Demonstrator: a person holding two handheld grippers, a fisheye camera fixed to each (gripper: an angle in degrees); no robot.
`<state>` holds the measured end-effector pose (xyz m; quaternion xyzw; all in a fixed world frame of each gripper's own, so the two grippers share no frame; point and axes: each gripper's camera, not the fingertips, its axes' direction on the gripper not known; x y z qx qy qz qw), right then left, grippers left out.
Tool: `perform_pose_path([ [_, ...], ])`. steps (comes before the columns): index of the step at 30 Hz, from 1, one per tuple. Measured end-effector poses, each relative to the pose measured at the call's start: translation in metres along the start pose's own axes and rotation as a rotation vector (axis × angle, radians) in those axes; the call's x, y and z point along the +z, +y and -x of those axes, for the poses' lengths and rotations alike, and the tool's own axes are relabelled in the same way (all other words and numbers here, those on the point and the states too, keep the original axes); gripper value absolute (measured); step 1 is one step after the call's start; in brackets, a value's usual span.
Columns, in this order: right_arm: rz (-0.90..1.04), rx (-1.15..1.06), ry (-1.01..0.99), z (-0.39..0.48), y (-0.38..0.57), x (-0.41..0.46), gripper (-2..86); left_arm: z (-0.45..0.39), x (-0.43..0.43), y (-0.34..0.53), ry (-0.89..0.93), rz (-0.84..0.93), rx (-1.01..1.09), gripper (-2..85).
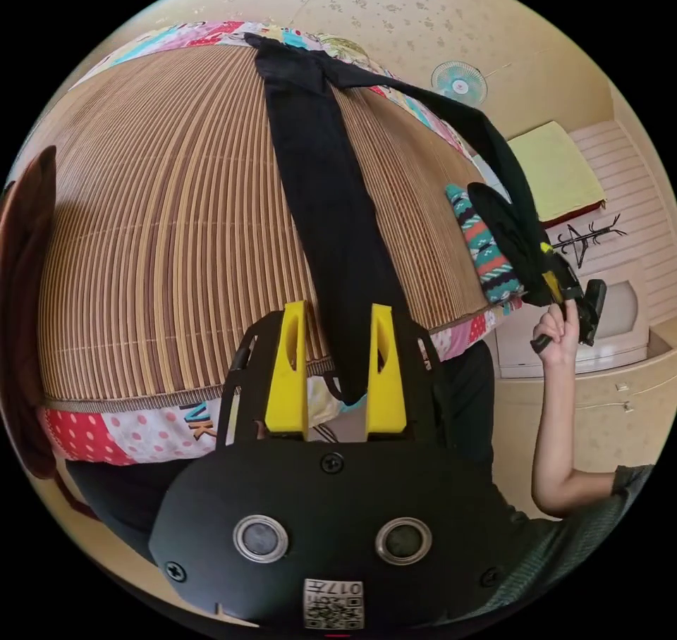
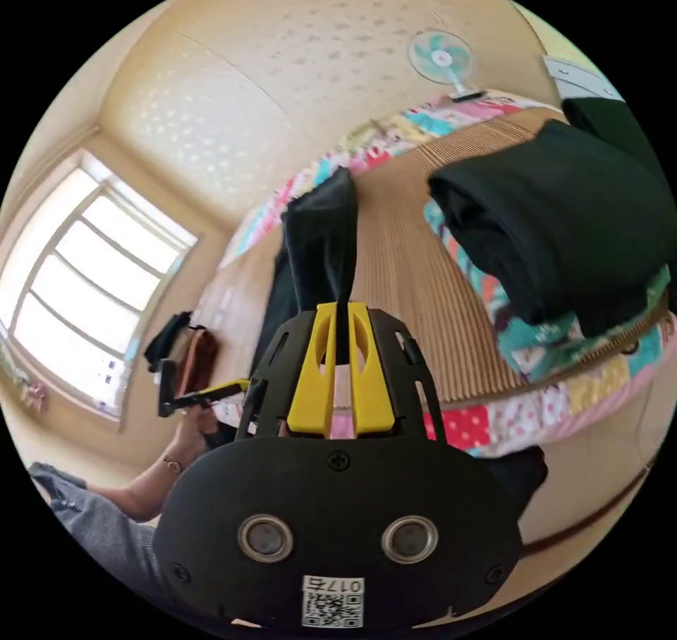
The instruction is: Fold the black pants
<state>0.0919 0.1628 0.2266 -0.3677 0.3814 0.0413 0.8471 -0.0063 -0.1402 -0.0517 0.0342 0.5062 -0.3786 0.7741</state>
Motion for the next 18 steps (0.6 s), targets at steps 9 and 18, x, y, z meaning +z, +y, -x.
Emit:
perform_pose_path([
  [9,0.157,-0.182,-0.195,0.013,0.062,0.022,3.0,0.060,-0.089,0.051,0.386,-0.112,0.104,-0.5],
  [18,0.297,-0.136,-0.330,-0.029,0.126,0.044,3.4,0.080,-0.069,0.129,0.194,0.100,0.107,-0.5],
])
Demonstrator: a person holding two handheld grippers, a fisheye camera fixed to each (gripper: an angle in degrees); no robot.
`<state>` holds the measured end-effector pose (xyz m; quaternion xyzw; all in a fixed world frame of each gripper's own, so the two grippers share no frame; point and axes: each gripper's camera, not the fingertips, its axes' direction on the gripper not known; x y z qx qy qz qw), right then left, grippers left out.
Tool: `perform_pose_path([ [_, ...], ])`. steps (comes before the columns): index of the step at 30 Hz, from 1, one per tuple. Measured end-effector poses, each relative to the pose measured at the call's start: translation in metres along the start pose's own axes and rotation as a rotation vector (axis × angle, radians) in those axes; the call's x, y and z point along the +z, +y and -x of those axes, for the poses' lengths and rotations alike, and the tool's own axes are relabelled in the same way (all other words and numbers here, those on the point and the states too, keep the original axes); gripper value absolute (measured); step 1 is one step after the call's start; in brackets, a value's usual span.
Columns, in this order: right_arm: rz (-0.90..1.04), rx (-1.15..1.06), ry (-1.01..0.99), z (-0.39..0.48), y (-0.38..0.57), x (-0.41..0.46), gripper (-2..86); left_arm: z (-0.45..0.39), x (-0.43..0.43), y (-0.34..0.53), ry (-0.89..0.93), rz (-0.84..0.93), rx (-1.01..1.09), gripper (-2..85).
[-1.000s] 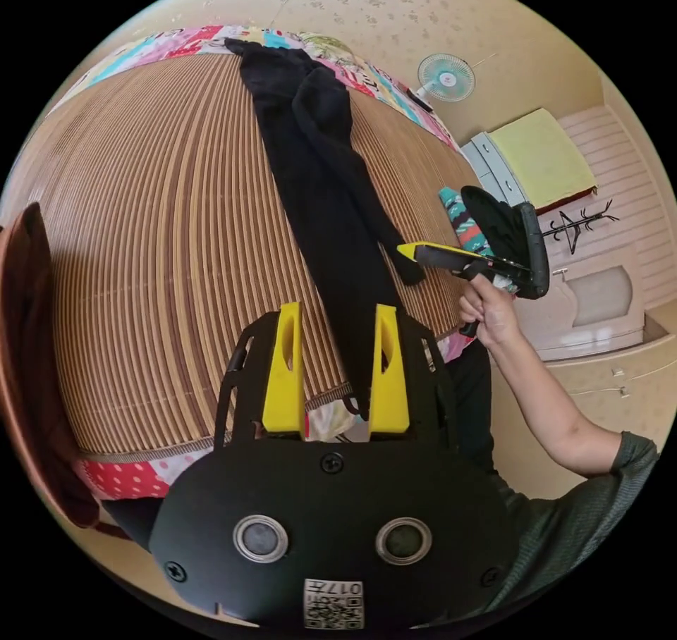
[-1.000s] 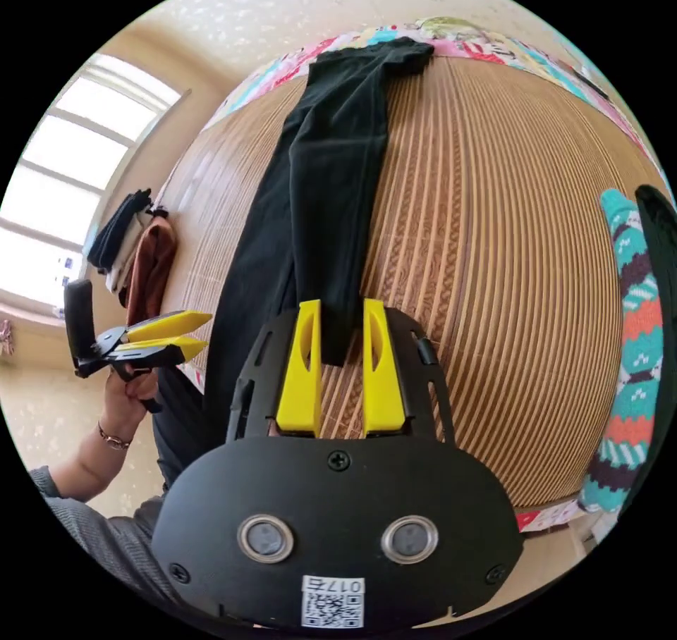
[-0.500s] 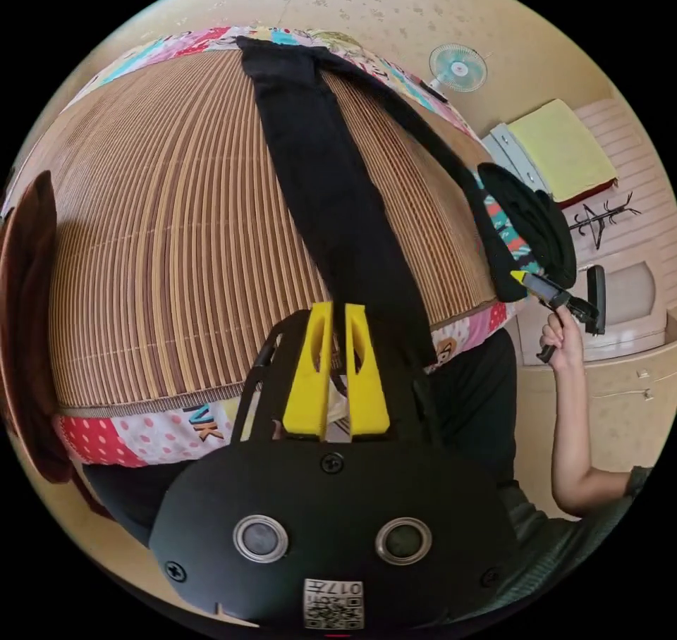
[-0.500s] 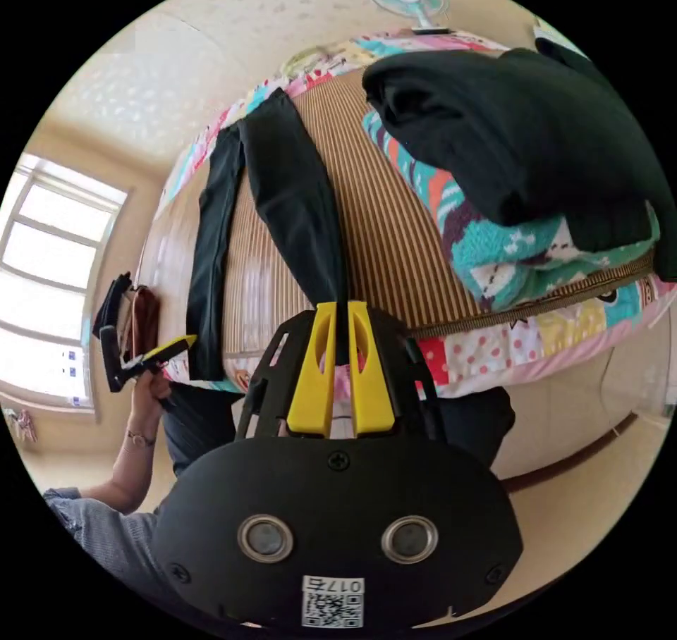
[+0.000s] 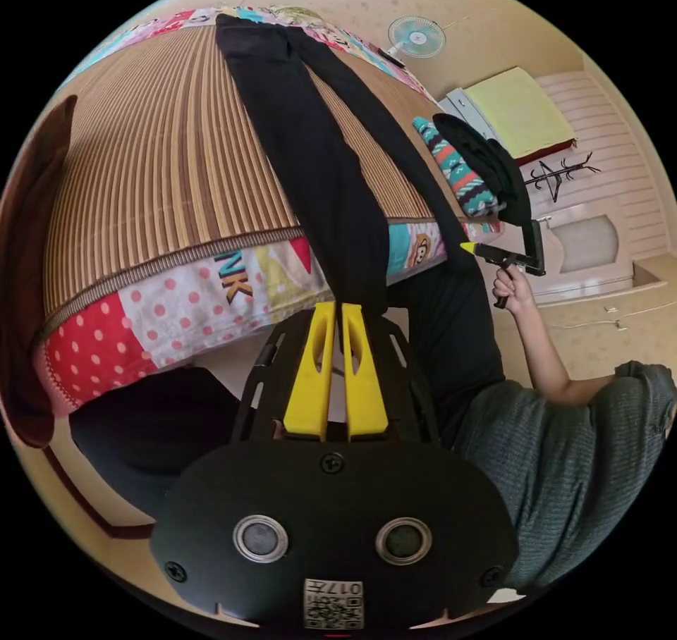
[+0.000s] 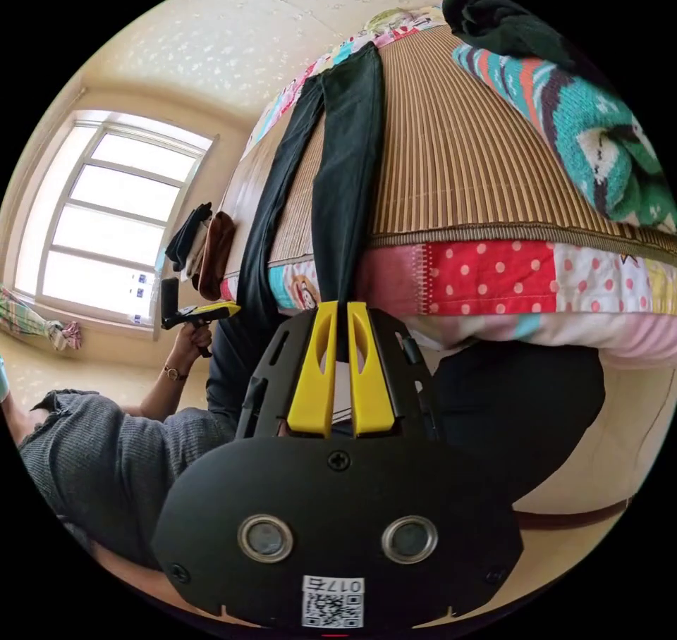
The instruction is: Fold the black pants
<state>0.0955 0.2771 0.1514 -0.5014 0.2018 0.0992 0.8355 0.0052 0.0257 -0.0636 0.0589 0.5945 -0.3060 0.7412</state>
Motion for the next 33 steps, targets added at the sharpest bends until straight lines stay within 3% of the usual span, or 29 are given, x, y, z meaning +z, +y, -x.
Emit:
perform_pose_path([
  [5,-0.057,0.066,0.012,-0.018,0.027,-0.018,4.8,0.033,-0.005,0.014,0.129,-0.021,-0.139,-0.5],
  [10,-0.121,0.123,-0.006,-0.043,0.047,-0.040,8.0,-0.001,-0.026,0.007,0.002,0.030,0.122,-0.6],
  [14,-0.094,0.170,-0.040,-0.062,0.057,-0.035,8.2,-0.004,-0.044,0.002,0.104,0.001,0.149,-0.6],
  [17,-0.061,0.081,-0.260,-0.053,0.060,-0.028,5.0,0.009,-0.049,0.006,0.188,-0.024,0.092,-0.6],
  [21,-0.343,-0.116,-0.864,-0.029,0.074,-0.066,3.0,0.021,-0.054,0.022,0.276,-0.056,0.062,-0.7],
  [23,-0.371,-0.121,-0.941,-0.035,0.073,-0.075,2.6,0.028,-0.054,0.028,0.279,-0.053,0.035,-0.7],
  [25,-0.291,-0.065,-0.714,-0.037,0.071,-0.078,2.4,0.032,-0.054,0.034,0.262,-0.050,0.024,-0.7],
  [27,-0.060,0.147,-0.044,-0.037,0.068,-0.063,2.1,0.034,-0.057,0.040,0.248,-0.053,0.013,-0.7],
  [28,-0.013,0.168,0.057,-0.038,0.068,-0.058,2.1,0.034,-0.057,0.042,0.243,-0.053,0.011,-0.7],
  [29,0.032,0.168,0.108,-0.038,0.071,-0.054,2.0,0.035,-0.057,0.044,0.229,-0.048,0.003,-0.7],
  [33,-0.095,0.157,-0.275,-0.059,0.099,-0.065,1.8,0.021,-0.053,0.048,0.129,0.021,0.082,-0.7],
])
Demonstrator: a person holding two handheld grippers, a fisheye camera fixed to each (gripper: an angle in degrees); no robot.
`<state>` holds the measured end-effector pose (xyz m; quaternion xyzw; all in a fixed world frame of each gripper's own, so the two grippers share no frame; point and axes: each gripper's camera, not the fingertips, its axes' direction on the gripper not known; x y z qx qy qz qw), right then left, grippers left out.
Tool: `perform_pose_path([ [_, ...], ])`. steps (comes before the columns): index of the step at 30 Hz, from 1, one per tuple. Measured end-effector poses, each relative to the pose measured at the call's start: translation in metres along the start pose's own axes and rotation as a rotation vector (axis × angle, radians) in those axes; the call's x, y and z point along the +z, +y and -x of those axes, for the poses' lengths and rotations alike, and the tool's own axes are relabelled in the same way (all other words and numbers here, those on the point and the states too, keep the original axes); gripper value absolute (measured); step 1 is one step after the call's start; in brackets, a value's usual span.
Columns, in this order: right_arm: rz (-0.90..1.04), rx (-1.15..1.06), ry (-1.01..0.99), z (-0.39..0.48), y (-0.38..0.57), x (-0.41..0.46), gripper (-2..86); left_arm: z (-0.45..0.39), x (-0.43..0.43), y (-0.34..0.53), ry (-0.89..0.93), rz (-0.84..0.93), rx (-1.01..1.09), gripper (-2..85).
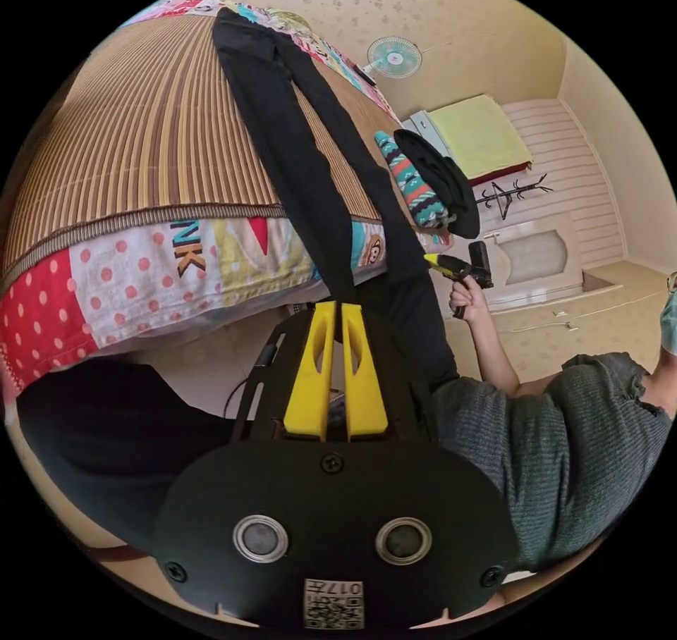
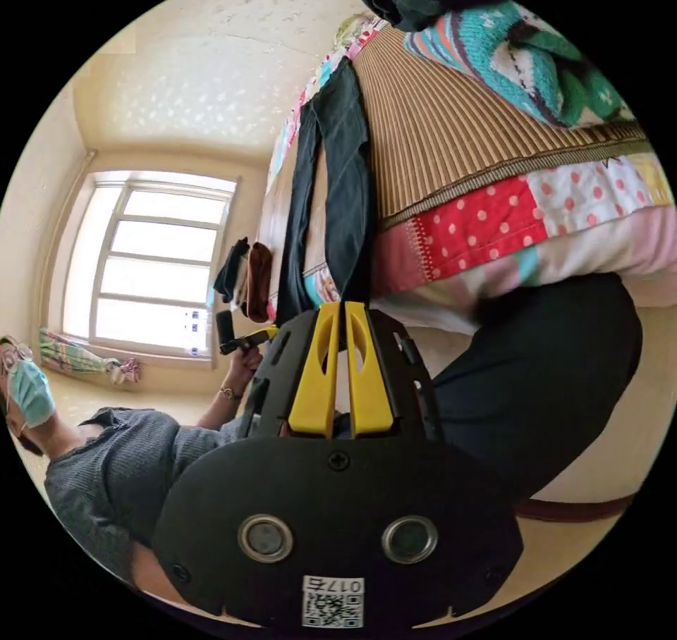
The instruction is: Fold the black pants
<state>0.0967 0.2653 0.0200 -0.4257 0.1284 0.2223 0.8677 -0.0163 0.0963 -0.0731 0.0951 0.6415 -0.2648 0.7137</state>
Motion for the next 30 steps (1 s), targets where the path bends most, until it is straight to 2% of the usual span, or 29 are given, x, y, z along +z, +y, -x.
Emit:
perform_pose_path([
  [2,-0.044,0.015,-0.081,-0.012,0.014,-0.010,1.6,-0.017,0.005,0.001,-0.056,0.040,0.075,-0.7],
  [4,-0.069,0.019,-0.089,-0.016,0.029,-0.018,1.6,-0.028,0.013,0.004,-0.020,0.082,0.115,-0.7],
  [7,-0.005,0.125,0.129,-0.017,0.051,-0.021,1.6,-0.038,0.036,0.014,0.082,0.188,0.127,-0.6],
  [8,0.010,0.115,0.211,-0.008,0.059,-0.023,1.6,-0.044,0.044,0.019,0.058,0.245,0.140,-0.4],
  [10,0.013,0.055,0.246,0.013,0.069,-0.028,1.7,-0.050,0.044,0.027,0.000,0.265,0.153,0.1],
  [13,-0.001,-0.097,0.283,0.061,0.077,-0.036,1.7,-0.051,0.012,0.036,-0.057,0.124,0.098,2.4],
  [15,0.027,-0.237,0.283,0.103,0.073,-0.028,1.7,-0.058,-0.031,0.037,-0.188,-0.056,0.038,5.6],
  [17,0.067,-0.333,0.245,0.131,0.067,-0.010,1.6,-0.073,-0.057,0.031,-0.257,-0.158,0.038,6.7],
  [19,0.105,-0.390,0.191,0.150,0.058,0.014,1.6,-0.090,-0.069,0.016,-0.222,-0.209,0.073,7.7],
  [22,0.184,-0.443,0.079,0.168,0.040,0.067,1.6,-0.108,-0.054,-0.026,0.006,-0.146,0.138,11.4],
  [24,0.249,-0.438,0.010,0.175,0.028,0.111,1.6,-0.123,-0.023,-0.063,0.144,-0.019,0.171,15.0],
  [25,0.263,-0.442,-0.001,0.177,0.027,0.121,1.7,-0.126,-0.016,-0.071,0.148,0.012,0.167,16.2],
  [27,0.332,-0.450,-0.018,0.187,0.022,0.159,1.7,-0.133,0.008,-0.095,0.001,0.093,0.127,19.7],
  [30,0.384,-0.490,0.018,0.202,0.025,0.187,1.9,-0.131,0.024,-0.106,-0.087,0.144,0.111,17.0],
])
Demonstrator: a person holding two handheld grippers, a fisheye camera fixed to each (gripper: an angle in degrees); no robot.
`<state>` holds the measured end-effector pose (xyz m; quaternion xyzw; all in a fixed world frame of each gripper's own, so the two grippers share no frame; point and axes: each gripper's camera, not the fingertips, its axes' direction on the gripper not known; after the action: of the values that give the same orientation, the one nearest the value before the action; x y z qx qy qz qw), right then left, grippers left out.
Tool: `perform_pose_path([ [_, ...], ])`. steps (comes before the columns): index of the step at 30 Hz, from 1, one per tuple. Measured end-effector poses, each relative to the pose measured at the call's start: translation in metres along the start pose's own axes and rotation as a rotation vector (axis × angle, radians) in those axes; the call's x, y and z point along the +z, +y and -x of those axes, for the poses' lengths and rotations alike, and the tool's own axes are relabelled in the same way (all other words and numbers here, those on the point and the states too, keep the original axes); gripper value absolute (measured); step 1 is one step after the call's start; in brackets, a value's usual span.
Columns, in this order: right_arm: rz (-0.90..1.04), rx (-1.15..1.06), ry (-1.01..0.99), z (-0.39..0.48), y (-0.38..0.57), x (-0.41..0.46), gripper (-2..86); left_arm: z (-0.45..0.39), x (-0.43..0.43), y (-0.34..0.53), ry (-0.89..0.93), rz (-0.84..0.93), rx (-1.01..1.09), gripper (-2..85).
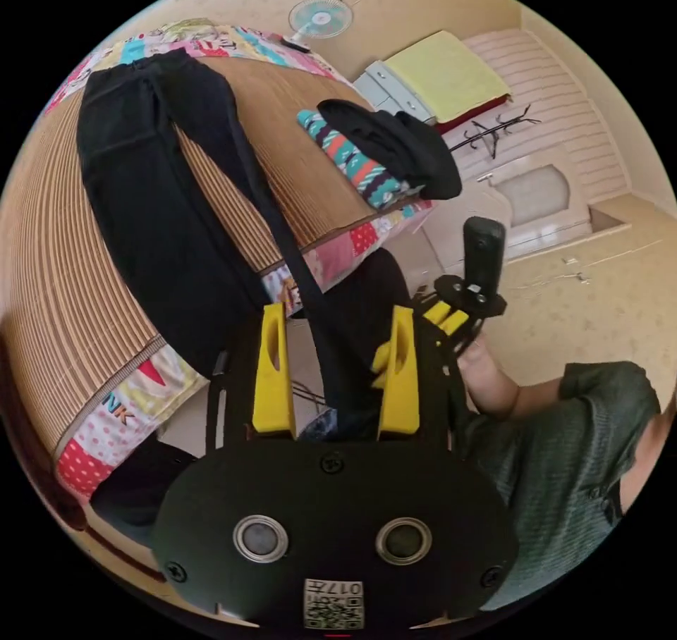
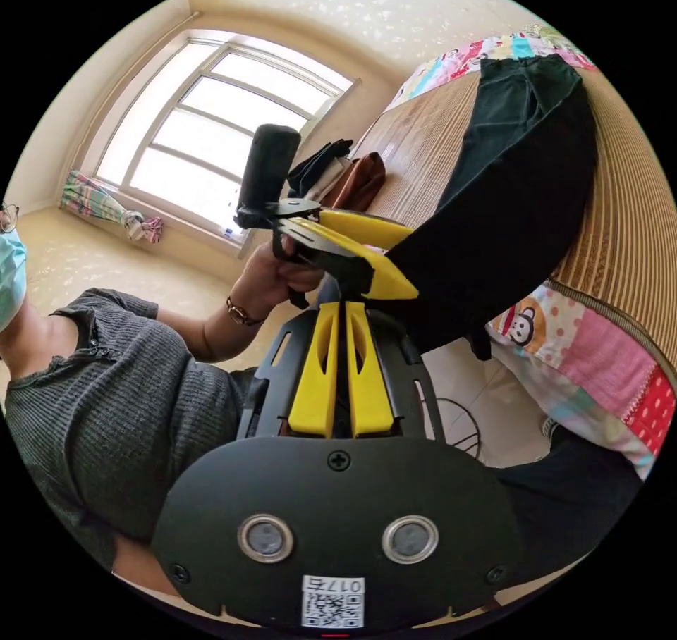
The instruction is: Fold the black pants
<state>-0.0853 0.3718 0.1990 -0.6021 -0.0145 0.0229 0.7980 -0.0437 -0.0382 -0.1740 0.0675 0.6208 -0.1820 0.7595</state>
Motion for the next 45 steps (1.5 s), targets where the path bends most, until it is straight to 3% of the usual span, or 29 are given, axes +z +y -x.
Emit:
perform_pose_path([
  [5,0.045,0.029,0.064,-0.002,0.004,-0.001,2.4,0.028,-0.022,0.034,0.087,-0.171,0.002,1.1],
  [8,0.017,0.094,0.014,-0.028,0.007,-0.029,2.8,0.065,-0.033,0.066,0.130,-0.255,-0.085,-0.3],
  [13,-0.035,0.270,0.154,-0.087,-0.041,-0.083,7.3,0.108,-0.029,0.089,0.188,-0.281,-0.195,-0.8],
  [17,-0.062,0.348,0.243,-0.151,-0.154,-0.109,12.9,0.120,-0.023,0.091,0.232,-0.278,-0.218,-0.9],
  [25,-0.313,0.470,0.438,-0.287,-0.381,-0.149,14.2,0.118,-0.022,0.090,0.230,-0.259,-0.204,-0.9],
  [29,-0.334,0.470,0.660,-0.315,-0.487,-0.153,14.5,0.122,-0.018,0.087,0.279,-0.261,-0.200,-0.9],
  [34,-0.307,0.530,0.790,-0.350,-0.562,-0.157,11.0,0.127,-0.011,0.083,0.362,-0.266,-0.182,-1.0],
  [37,-0.225,0.567,0.849,-0.363,-0.592,-0.150,3.5,0.134,-0.010,0.088,0.431,-0.309,-0.190,-1.0],
  [38,-0.251,0.565,0.939,-0.347,-0.601,-0.148,2.7,0.139,-0.009,0.091,0.466,-0.338,-0.211,-1.0],
  [42,-0.359,0.137,1.202,-0.220,-0.645,-0.084,1.4,0.138,-0.003,0.093,0.615,-0.367,-0.190,-0.9],
  [45,-0.349,-0.036,1.052,-0.163,-0.677,-0.043,1.0,0.123,-0.008,0.098,0.540,-0.347,-0.164,-0.9],
])
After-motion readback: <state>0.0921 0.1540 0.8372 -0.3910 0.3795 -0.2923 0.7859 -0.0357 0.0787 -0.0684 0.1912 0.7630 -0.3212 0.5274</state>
